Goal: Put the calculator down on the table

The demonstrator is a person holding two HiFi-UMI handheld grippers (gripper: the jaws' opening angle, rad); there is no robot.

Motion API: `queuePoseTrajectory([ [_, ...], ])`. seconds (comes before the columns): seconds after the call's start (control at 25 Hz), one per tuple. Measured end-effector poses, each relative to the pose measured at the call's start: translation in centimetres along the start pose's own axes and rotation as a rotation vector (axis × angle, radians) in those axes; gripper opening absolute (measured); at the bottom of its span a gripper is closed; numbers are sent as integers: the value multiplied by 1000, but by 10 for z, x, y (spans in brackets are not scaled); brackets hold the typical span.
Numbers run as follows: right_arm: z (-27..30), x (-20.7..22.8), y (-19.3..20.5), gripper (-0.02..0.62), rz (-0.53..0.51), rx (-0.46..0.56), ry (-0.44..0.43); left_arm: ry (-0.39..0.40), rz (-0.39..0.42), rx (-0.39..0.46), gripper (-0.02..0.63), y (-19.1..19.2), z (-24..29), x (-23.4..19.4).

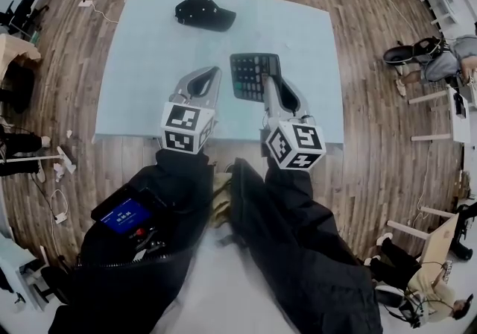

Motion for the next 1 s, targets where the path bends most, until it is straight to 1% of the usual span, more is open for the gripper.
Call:
queuePoseTrajectory([
  [0.32,16,20,58,55,76,-130,32,15,-52,-122,-2,52,17,-4],
  [0.56,35,30,108,55,139,-230,24,13,-87,-232,-2,101,32,-8],
  [0.72,47,32,133,57,158,-278,15,3,-137,-300,-2,134,36,-16],
  [1.0,68,41,182,57,221,-371,4,-18,-192,-397,-2,175,40,-26],
])
Point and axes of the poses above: the fingertips, and each gripper's own axes: z forward along the fingers, x to its right, y out of its underside, the point moved 2 cm from there along -z, backward along the fingers, and after that the axes turned 4 degrees about -x, right-handed, at the moved point
